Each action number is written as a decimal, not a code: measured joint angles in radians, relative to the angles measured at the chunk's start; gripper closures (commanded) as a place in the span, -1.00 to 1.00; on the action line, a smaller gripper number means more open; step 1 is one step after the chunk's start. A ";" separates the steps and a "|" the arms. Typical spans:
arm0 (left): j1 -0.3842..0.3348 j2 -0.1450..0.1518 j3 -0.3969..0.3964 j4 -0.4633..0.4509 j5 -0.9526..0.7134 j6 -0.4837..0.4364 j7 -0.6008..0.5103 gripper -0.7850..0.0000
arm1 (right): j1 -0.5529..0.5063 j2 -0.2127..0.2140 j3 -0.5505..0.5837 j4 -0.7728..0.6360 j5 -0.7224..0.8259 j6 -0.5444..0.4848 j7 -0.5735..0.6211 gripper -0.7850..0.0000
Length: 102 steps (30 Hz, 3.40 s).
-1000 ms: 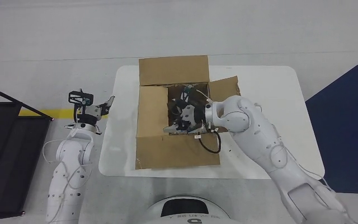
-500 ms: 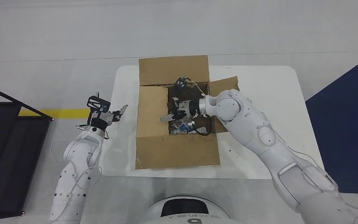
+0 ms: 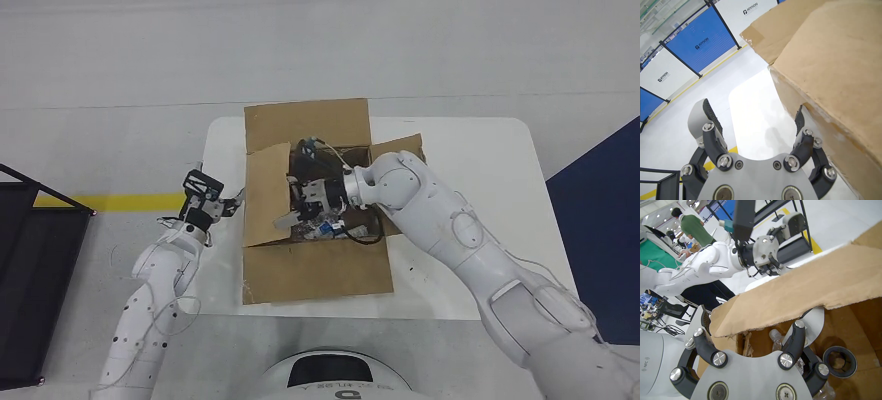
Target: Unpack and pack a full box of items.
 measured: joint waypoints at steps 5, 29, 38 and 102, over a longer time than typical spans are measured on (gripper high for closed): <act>-0.015 -0.004 0.041 -0.025 0.014 0.021 -0.003 -1.00 | -0.011 0.006 0.014 -0.082 -0.072 -0.025 -0.040 -1.00; 0.006 0.023 -0.326 0.030 -0.347 0.050 -0.004 -1.00 | 0.205 -0.159 -0.275 0.081 -0.038 0.035 0.031 -1.00; 0.007 0.022 -0.306 0.018 -0.346 0.053 -0.014 -1.00 | 0.308 -0.253 -0.310 0.275 0.016 -0.037 -0.005 -1.00; -0.005 0.023 -0.235 -0.100 -0.319 0.008 -0.085 -1.00 | 0.013 -0.038 -0.005 -0.017 -0.484 0.907 0.252 -1.00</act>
